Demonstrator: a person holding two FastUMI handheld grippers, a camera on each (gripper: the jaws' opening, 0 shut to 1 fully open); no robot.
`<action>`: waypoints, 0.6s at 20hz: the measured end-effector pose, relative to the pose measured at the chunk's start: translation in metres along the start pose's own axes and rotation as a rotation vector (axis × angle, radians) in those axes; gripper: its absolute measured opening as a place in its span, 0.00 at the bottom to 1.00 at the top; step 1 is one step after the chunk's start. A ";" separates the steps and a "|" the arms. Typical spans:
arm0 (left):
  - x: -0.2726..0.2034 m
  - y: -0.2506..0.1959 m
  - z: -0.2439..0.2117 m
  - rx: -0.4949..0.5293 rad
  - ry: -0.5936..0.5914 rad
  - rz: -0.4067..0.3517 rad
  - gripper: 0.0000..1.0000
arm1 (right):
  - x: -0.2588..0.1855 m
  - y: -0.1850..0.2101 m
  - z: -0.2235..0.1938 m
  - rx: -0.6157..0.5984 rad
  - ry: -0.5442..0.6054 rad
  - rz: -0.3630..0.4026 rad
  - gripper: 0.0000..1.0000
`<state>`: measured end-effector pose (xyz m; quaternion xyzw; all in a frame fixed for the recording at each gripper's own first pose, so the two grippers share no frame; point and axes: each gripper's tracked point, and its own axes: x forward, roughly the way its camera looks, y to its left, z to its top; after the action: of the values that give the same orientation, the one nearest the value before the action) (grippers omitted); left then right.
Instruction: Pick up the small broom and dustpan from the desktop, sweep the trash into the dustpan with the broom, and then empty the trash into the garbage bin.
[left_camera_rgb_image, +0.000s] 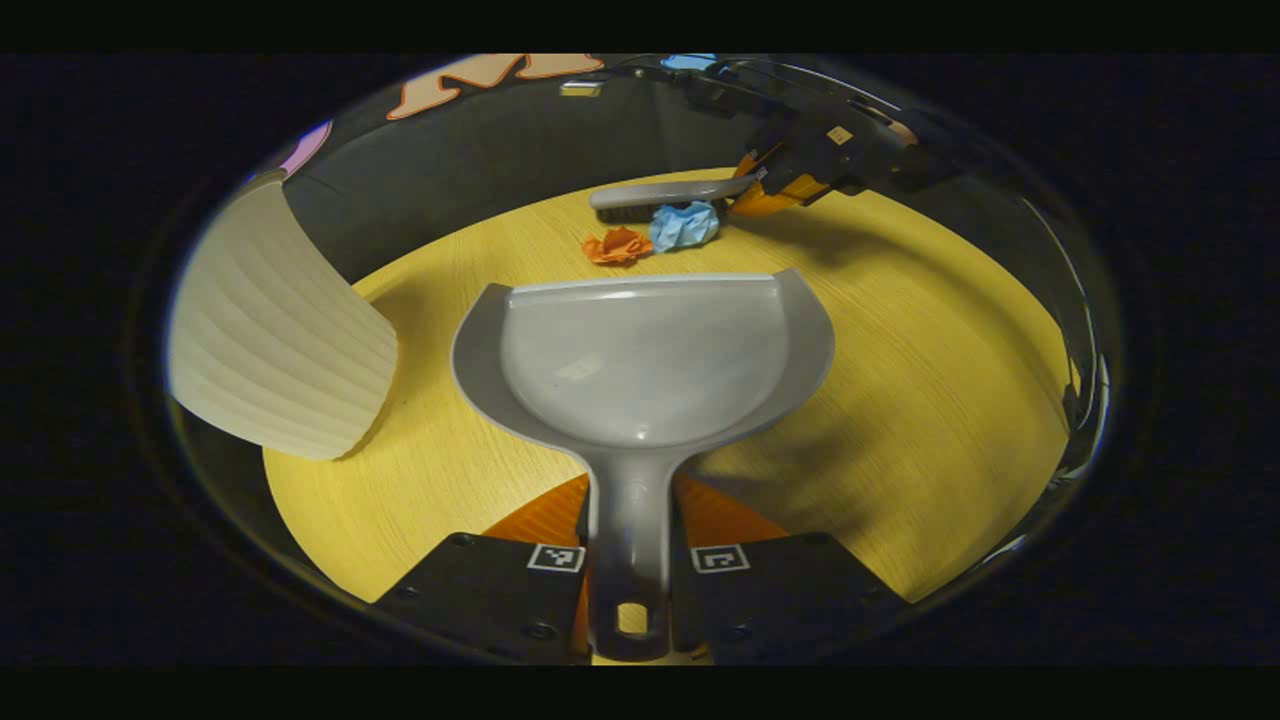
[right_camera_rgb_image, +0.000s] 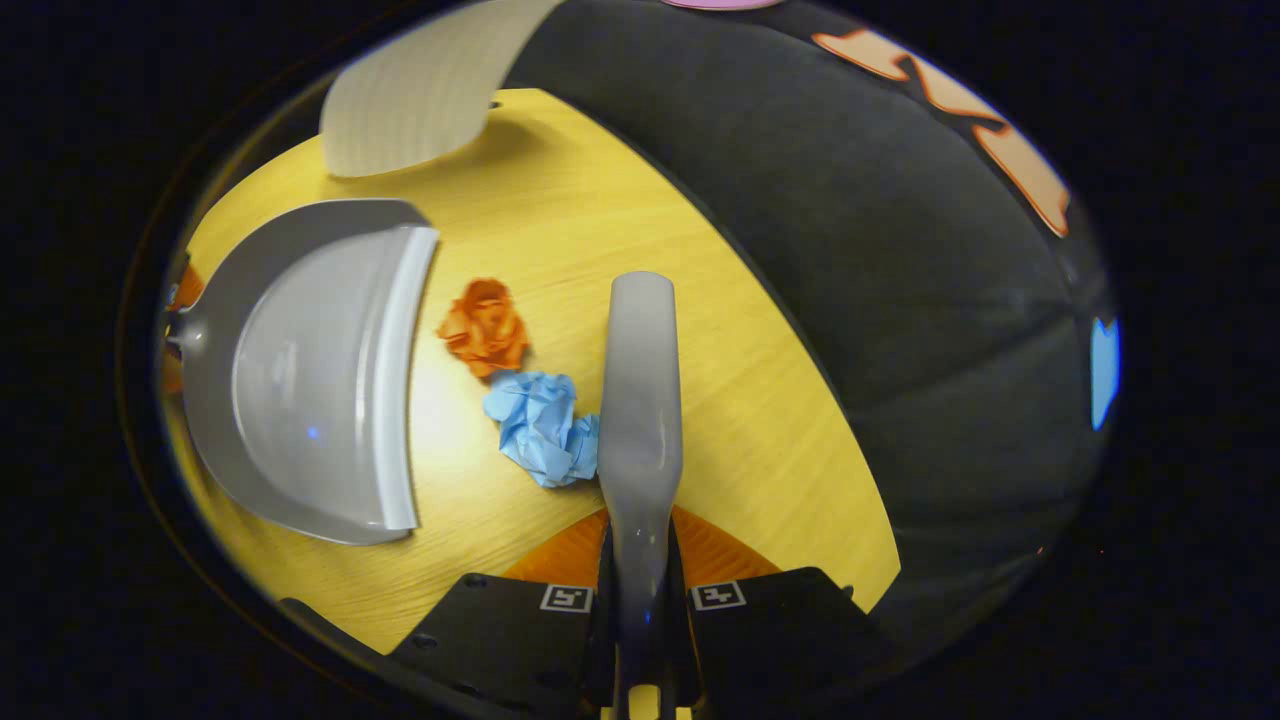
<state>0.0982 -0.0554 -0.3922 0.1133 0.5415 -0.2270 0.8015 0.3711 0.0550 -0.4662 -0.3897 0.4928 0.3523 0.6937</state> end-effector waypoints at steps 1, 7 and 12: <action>-0.001 -0.001 0.002 0.005 -0.001 -0.003 0.26 | -0.006 0.010 0.010 -0.022 -0.014 0.051 0.19; -0.028 0.004 0.010 -0.010 -0.021 -0.016 0.26 | -0.065 0.037 0.031 -0.106 -0.074 0.309 0.19; -0.020 0.010 -0.002 -0.075 -0.082 -0.002 0.24 | -0.109 -0.028 0.063 0.002 -0.190 0.316 0.21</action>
<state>0.0953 -0.0411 -0.3751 0.0733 0.5163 -0.2120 0.8265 0.3921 0.0869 -0.3429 -0.2718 0.4805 0.4915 0.6736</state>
